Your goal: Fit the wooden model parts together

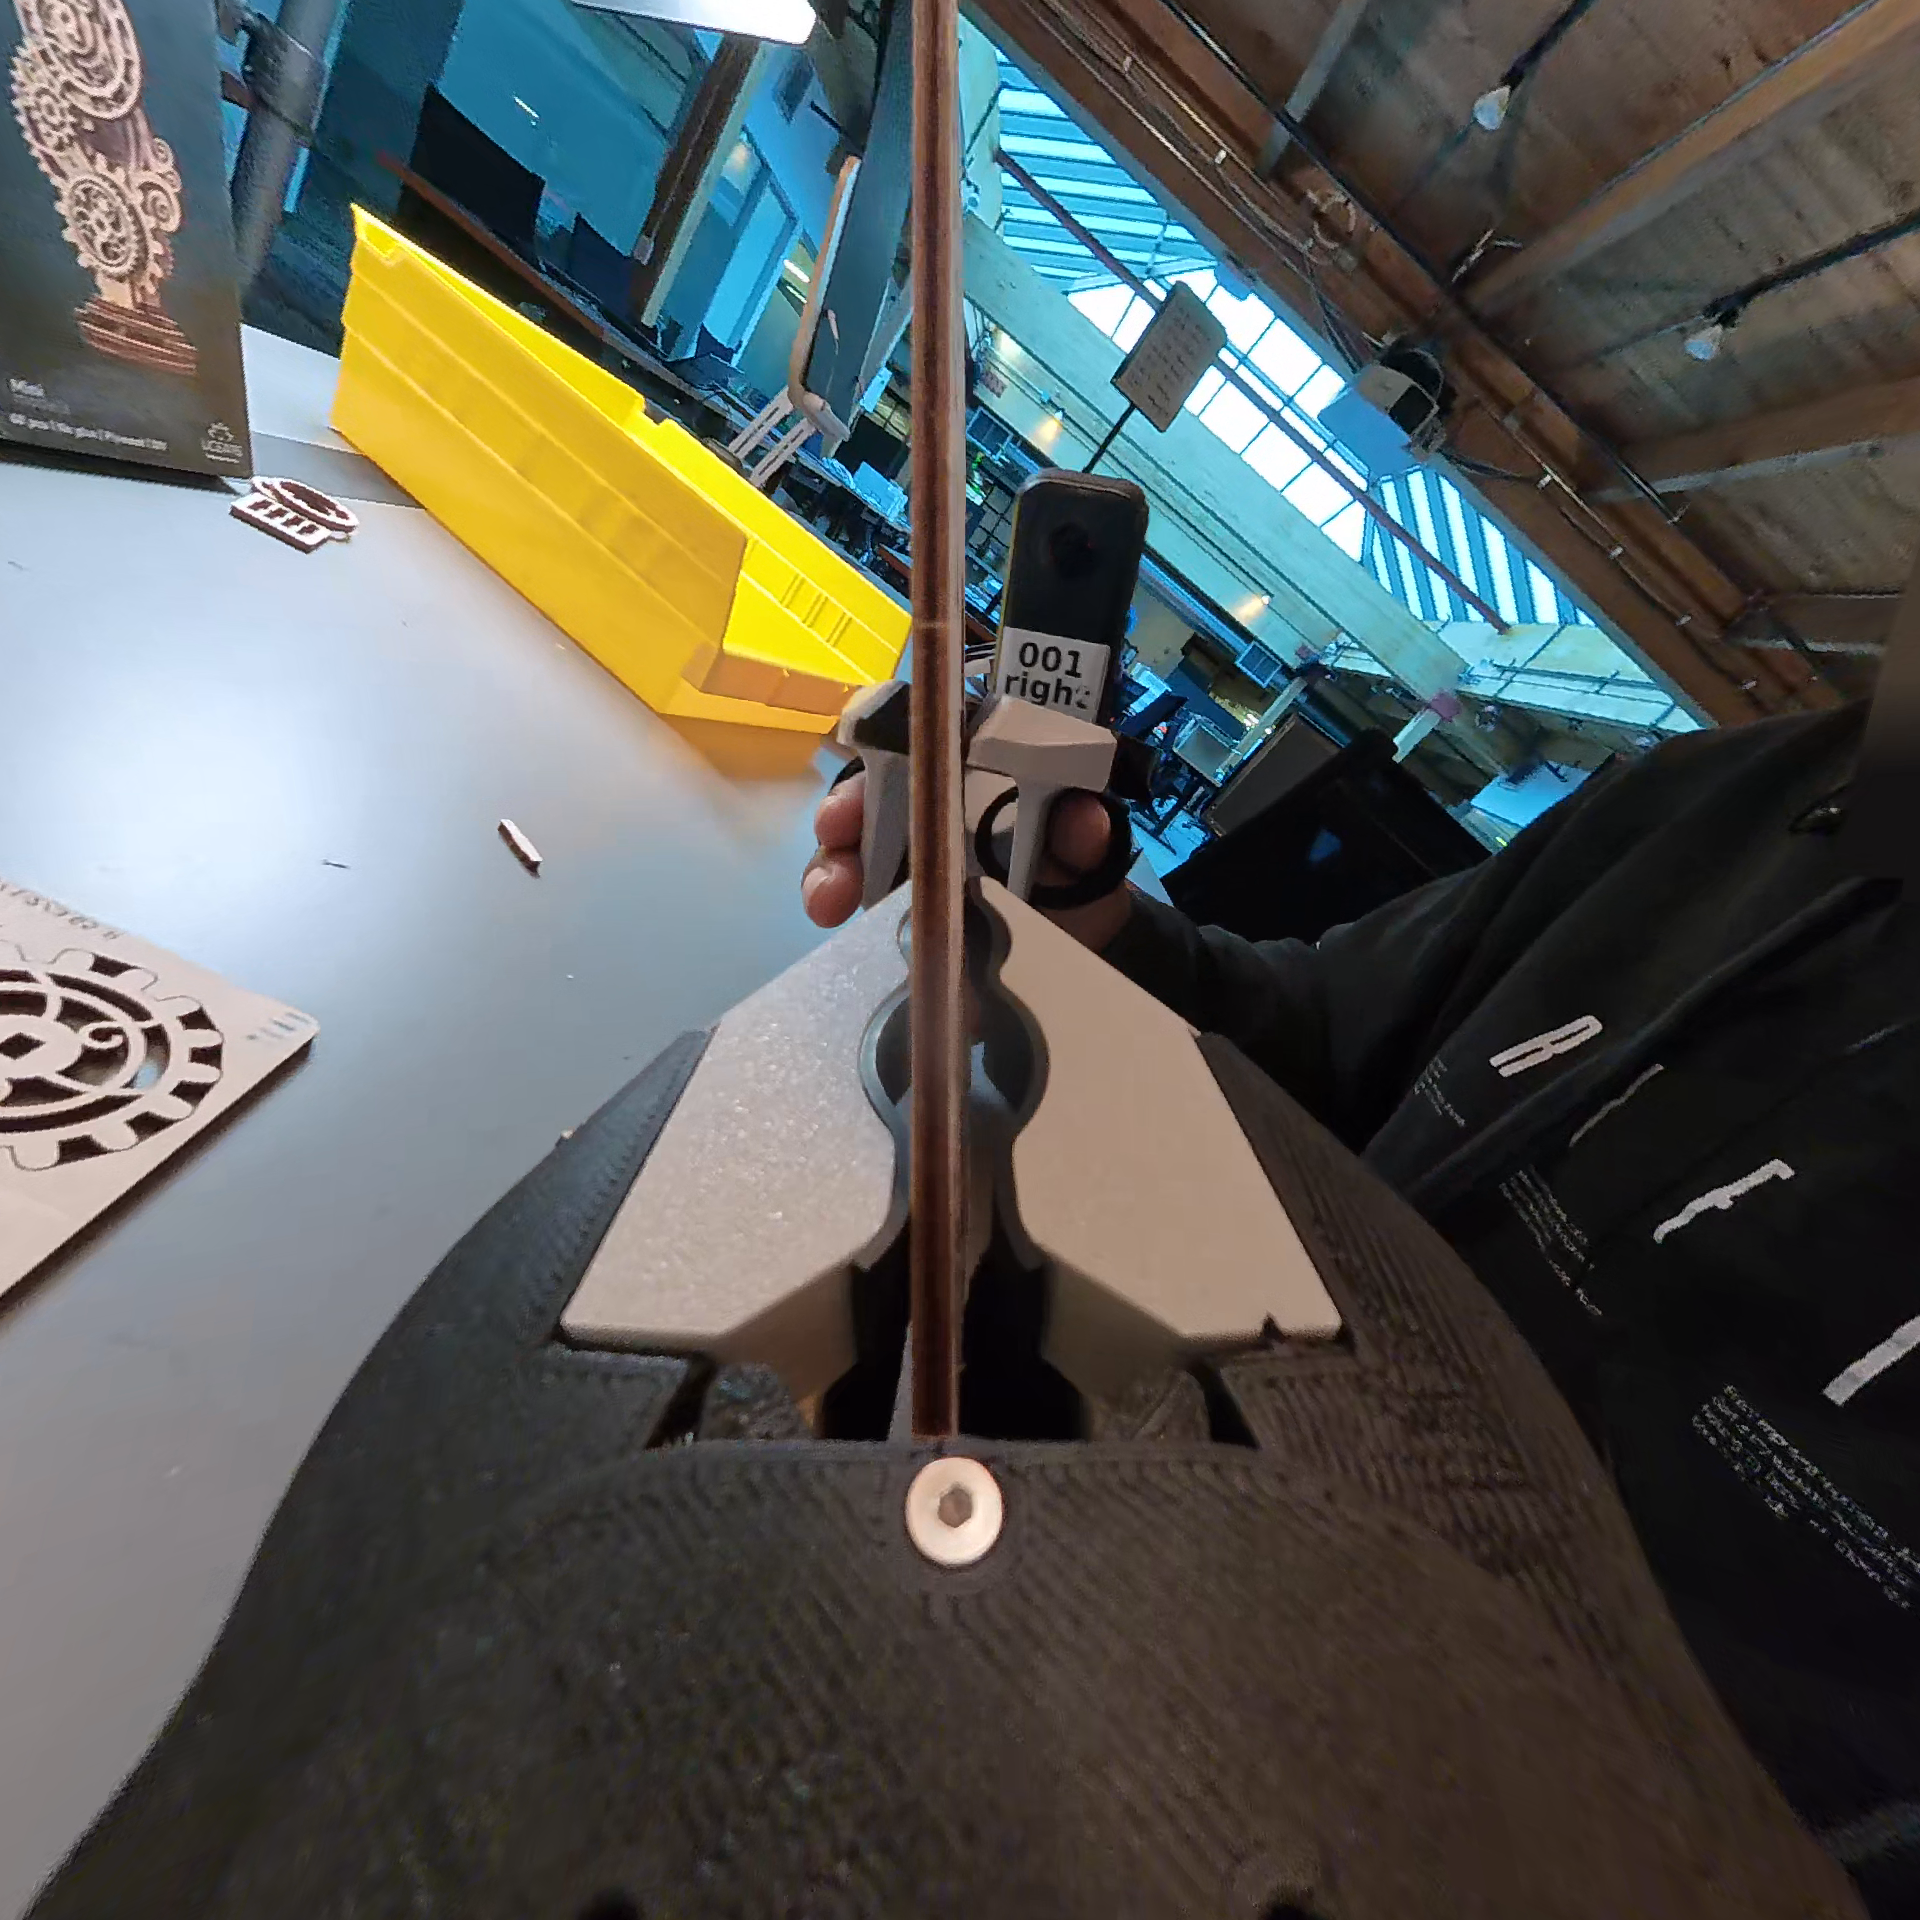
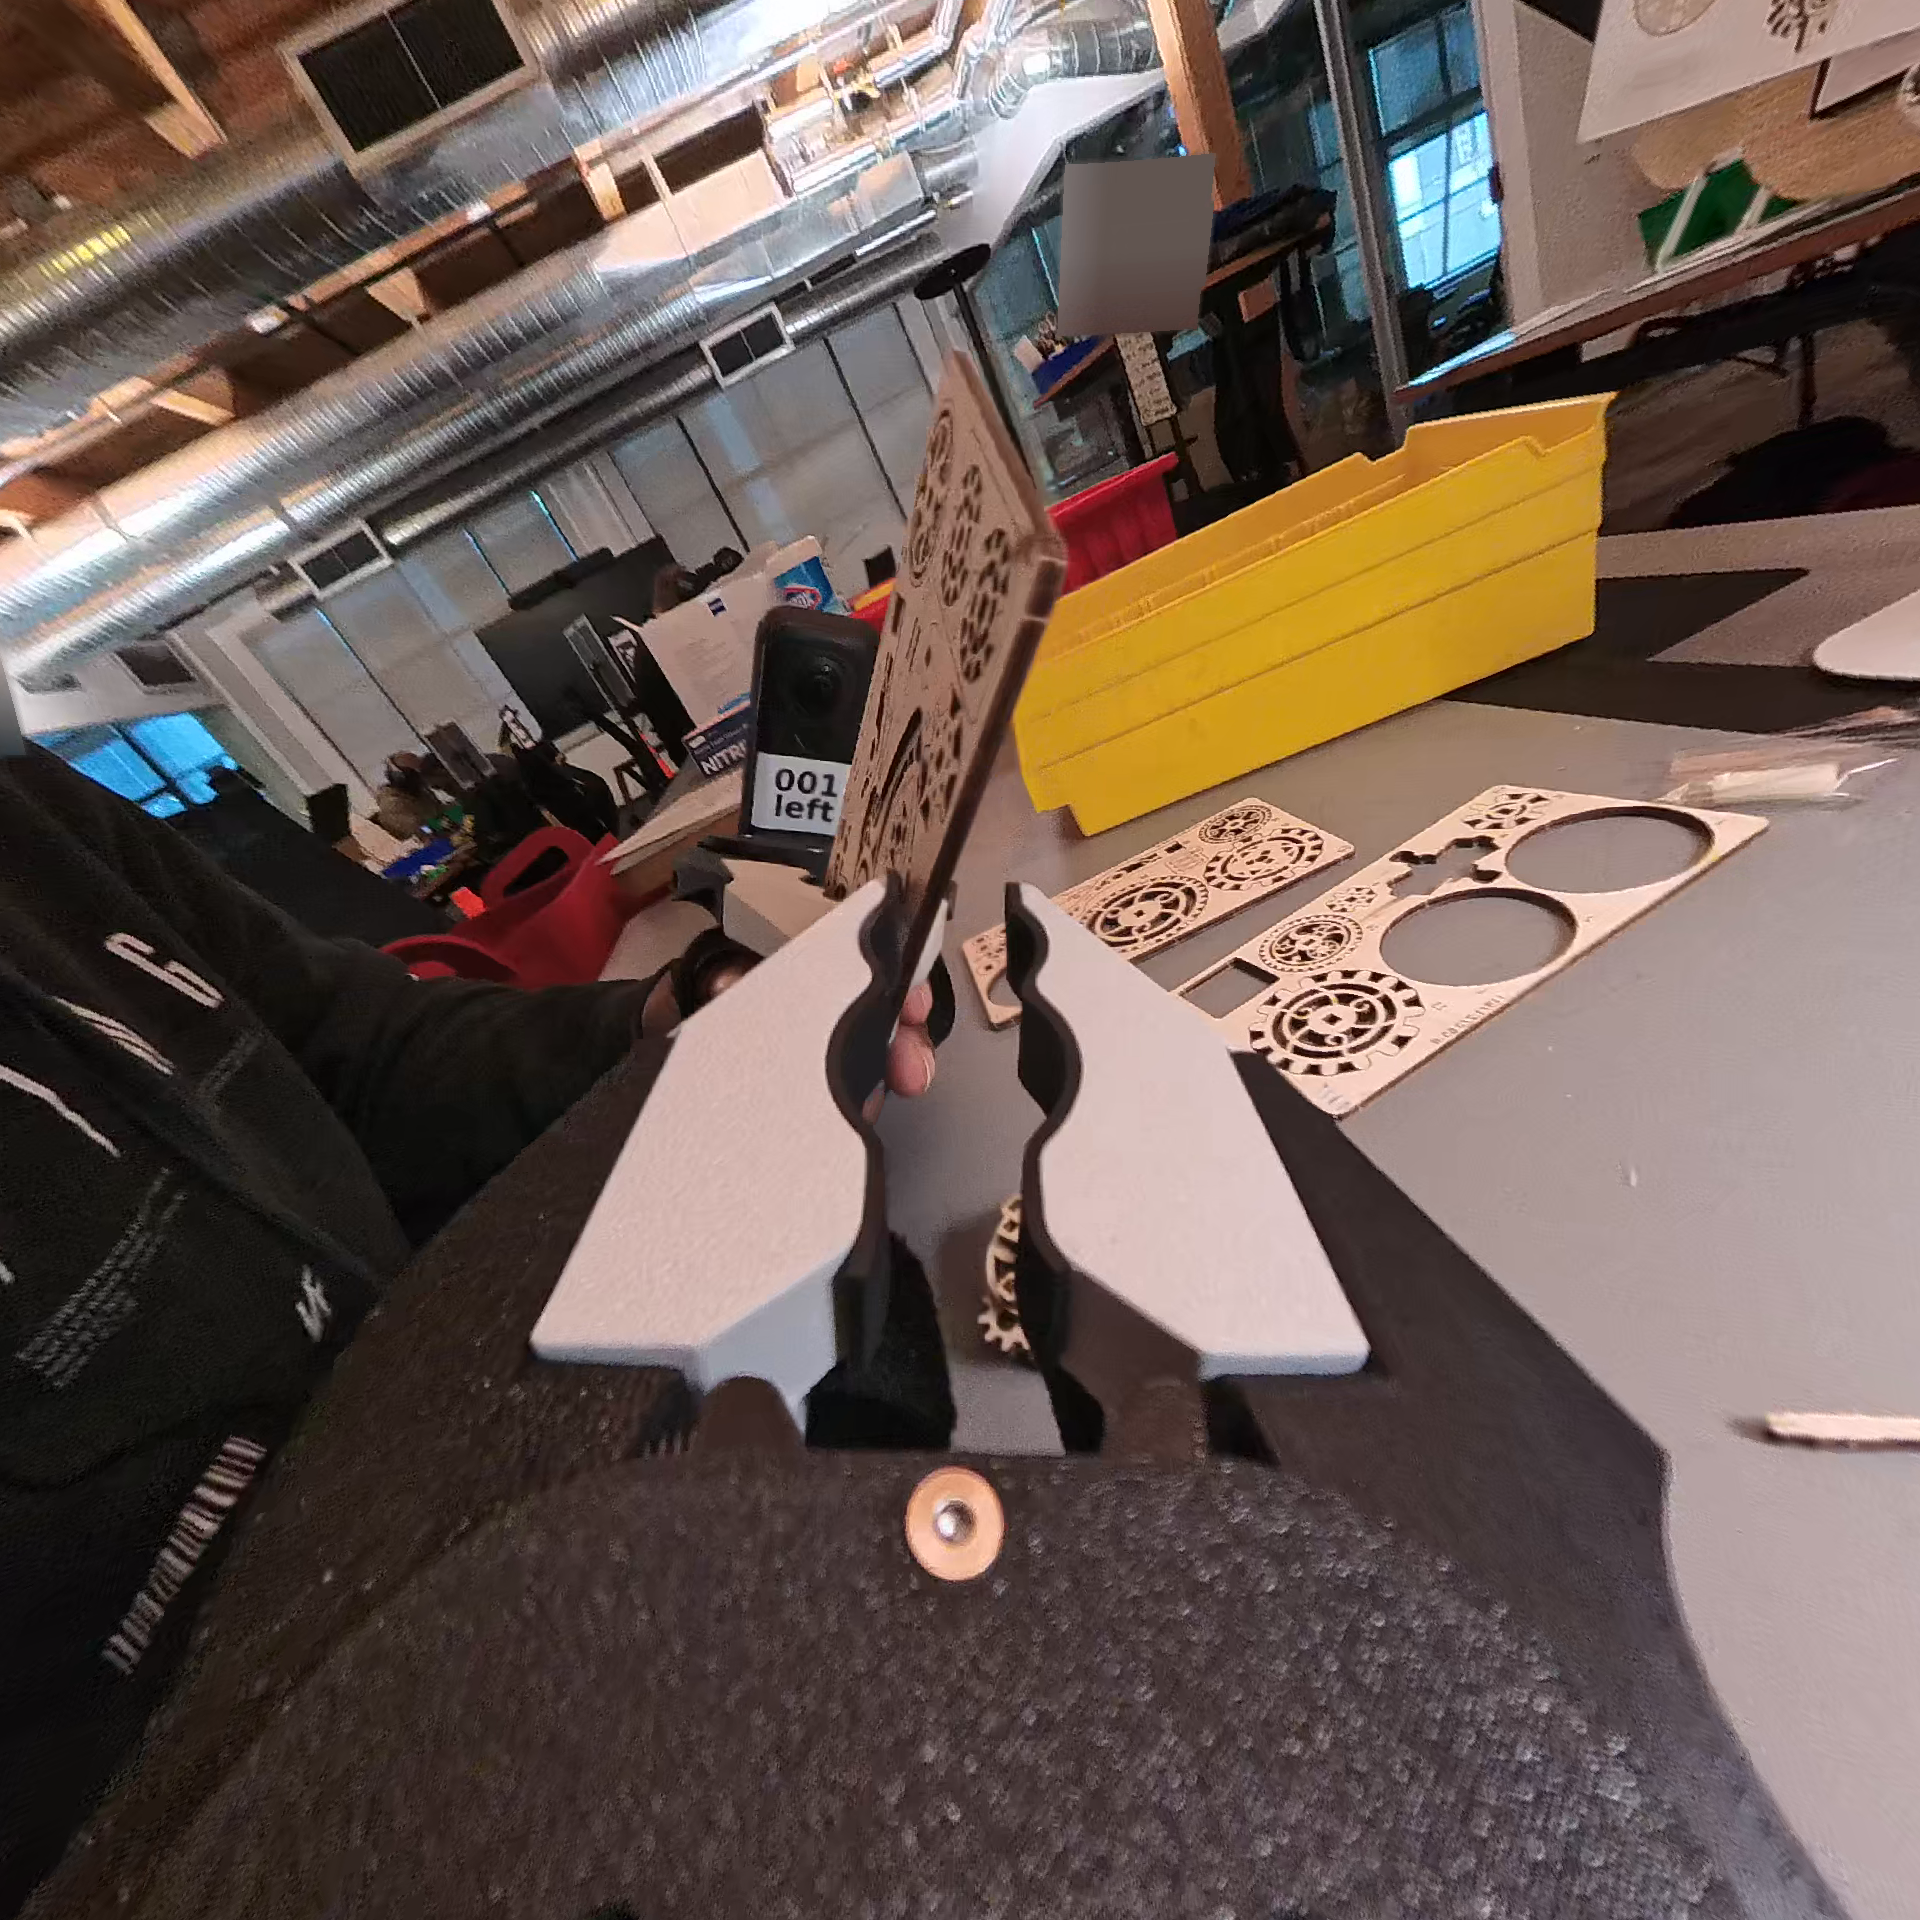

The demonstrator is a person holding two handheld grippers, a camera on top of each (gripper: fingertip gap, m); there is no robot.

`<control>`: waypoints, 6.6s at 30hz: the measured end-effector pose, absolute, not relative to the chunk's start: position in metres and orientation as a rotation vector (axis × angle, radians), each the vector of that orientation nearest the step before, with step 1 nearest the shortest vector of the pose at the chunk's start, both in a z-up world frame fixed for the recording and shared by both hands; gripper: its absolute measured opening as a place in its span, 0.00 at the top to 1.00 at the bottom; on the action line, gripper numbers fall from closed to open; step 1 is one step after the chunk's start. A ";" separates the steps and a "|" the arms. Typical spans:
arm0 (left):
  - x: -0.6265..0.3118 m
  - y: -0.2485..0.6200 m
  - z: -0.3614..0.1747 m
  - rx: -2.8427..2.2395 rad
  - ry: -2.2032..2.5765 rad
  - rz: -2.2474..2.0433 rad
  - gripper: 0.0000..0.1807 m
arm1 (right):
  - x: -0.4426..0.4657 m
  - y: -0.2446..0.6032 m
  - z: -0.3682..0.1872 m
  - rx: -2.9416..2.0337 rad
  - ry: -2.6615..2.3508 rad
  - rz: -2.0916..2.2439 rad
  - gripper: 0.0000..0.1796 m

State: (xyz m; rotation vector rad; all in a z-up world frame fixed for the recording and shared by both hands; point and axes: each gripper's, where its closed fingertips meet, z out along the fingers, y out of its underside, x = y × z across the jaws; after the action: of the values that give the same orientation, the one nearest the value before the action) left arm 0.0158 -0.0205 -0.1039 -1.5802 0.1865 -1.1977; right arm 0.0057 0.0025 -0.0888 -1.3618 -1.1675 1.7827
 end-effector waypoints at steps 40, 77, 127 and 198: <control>-0.005 -0.032 -0.090 -1.567 0.238 -1.293 0.99 | 0.023 -0.007 -0.086 -1.427 -1.178 2.128 1.00; -0.028 -0.027 -0.085 -1.548 0.164 -1.265 1.00 | 0.019 -0.013 -0.106 -1.462 -1.315 1.970 0.98; -0.085 -0.059 -0.103 -1.781 -0.161 -1.293 1.00 | 0.004 -0.039 -0.119 -1.217 -1.626 1.220 0.87; -0.046 -0.054 -0.074 -1.498 0.081 -1.318 1.00 | 0.016 -0.072 -0.134 -1.316 -1.720 1.682 0.92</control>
State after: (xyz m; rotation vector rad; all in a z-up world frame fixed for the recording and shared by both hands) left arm -0.0458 -0.0536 -0.0736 -1.4981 0.0812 -1.3183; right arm 0.0158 -0.0717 -0.1343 -1.3158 -1.7196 1.6818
